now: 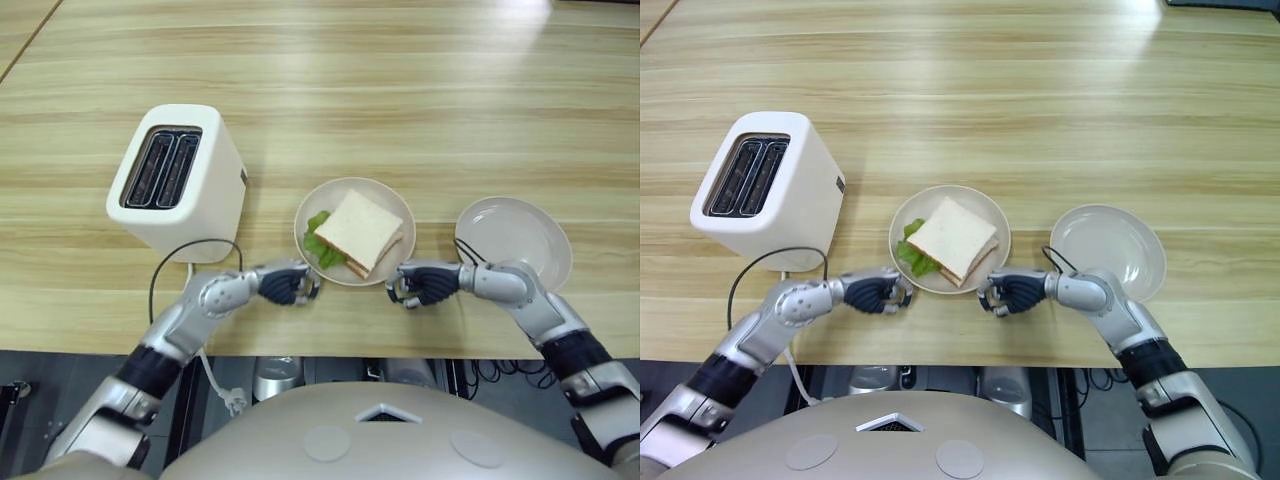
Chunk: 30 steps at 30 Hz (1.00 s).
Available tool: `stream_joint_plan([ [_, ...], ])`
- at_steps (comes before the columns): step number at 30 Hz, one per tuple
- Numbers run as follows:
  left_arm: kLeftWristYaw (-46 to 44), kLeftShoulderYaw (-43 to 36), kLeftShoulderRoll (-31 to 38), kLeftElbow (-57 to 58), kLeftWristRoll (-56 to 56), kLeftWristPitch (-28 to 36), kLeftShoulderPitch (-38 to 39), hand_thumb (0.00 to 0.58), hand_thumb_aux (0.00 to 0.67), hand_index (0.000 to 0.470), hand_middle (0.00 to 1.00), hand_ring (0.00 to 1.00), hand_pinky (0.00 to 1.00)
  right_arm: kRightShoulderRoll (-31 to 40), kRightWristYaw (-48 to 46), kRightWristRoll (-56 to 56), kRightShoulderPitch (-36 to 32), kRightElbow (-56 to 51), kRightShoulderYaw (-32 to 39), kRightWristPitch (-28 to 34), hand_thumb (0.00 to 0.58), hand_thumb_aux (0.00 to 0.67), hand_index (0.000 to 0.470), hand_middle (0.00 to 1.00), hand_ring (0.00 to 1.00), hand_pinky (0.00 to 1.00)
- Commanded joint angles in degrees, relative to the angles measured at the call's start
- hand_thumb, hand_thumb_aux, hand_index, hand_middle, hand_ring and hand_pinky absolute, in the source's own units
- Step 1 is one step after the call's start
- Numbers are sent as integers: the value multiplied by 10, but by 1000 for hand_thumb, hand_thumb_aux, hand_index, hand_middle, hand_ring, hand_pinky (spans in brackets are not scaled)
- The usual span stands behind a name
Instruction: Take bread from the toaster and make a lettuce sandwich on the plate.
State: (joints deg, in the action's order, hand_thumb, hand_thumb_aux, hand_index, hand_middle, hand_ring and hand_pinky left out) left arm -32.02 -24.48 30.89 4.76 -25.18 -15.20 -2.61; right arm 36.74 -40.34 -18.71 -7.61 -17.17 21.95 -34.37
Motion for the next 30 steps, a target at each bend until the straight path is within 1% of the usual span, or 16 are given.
stream_joint_plan([
  [1, 51, 3, -25, 101, -22, -8, -61, 580, 670, 460, 1000, 1000, 1000, -34, 49, -32, -65, -79, 6, -28, 580, 670, 460, 1000, 1000, 1000],
  [4, 76, -9, -55, 188, -29, -21, -112, 580, 670, 460, 1000, 1000, 1000, -61, 95, -72, -126, -163, 20, -49, 580, 670, 460, 1000, 1000, 1000],
  [7, 112, -36, -79, 288, -71, -37, -176, 580, 670, 460, 1000, 1000, 1000, -67, 187, -178, -194, -255, 64, -53, 580, 670, 460, 1000, 1000, 1000],
  [12, 182, -57, -117, 447, -104, -49, -272, 580, 670, 460, 1000, 1000, 1000, -110, 258, -215, -279, -410, 94, -54, 580, 670, 460, 1000, 1000, 1000],
  [14, 221, -67, -131, 504, -121, -46, -307, 580, 670, 460, 1000, 1000, 1000, -126, 293, -231, -309, -469, 106, -37, 580, 670, 460, 1000, 1000, 1000],
  [16, 245, -77, -143, 545, -133, -50, -328, 580, 670, 460, 1000, 1000, 1000, -138, 329, -248, -334, -517, 119, -17, 580, 670, 460, 1000, 1000, 1000],
  [19, 270, -80, -163, 590, -133, -56, -350, 580, 670, 460, 1000, 1000, 1000, -149, 366, -260, -357, -558, 133, 5, 580, 670, 460, 1000, 1000, 1000],
  [21, 297, -79, -171, 612, -135, -58, -364, 580, 657, 451, 1000, 1000, 1000, -155, 379, -259, -364, -573, 135, 10, 580, 670, 460, 1000, 1000, 1000],
  [23, 318, -77, -168, 605, -136, -67, -367, 580, 670, 460, 1000, 1000, 1000, -158, 390, -251, -365, -576, 130, -3, 580, 670, 460, 1000, 1000, 1000],
  [24, 314, -67, -166, 584, -122, -82, -359, 578, 628, 431, 1000, 1000, 1000, -158, 390, -241, -364, -576, 122, -12, 580, 670, 460, 1000, 1000, 1000],
  [26, 305, -49, -152, 519, -97, -111, -329, 570, 581, 399, 1000, 1000, 1000, -150, 407, -233, -363, -570, 114, -32, 580, 670, 460, 1000, 1000, 1000],
  [27, 295, -38, -143, 475, -80, -123, -305, 570, 581, 399, 1000, 1000, 1000, -145, 414, -224, -360, -565, 106, -46, 580, 670, 460, 1000, 1000, 1000],
  [28, 279, -25, -135, 425, -57, -130, -278, 508, 434, 298, 1000, 1000, 1000, -140, 416, -210, -355, -558, 96, -66, 566, 565, 388, 984, 984, 984],
  [29, 263, -8, -130, 374, -25, -138, -249, 464, 370, 254, 1000, 1000, 1000, -135, 415, -192, -348, -549, 81, -91, 331, 231, 159, 294, 294, 294],
  [30, 249, 12, -126, 314, 11, -136, -216, 301, 205, 141, 1000, 1000, 1000, -131, 407, -163, -337, -538, 60, -122, 0, 0, 0, 0, 0, 0],
])
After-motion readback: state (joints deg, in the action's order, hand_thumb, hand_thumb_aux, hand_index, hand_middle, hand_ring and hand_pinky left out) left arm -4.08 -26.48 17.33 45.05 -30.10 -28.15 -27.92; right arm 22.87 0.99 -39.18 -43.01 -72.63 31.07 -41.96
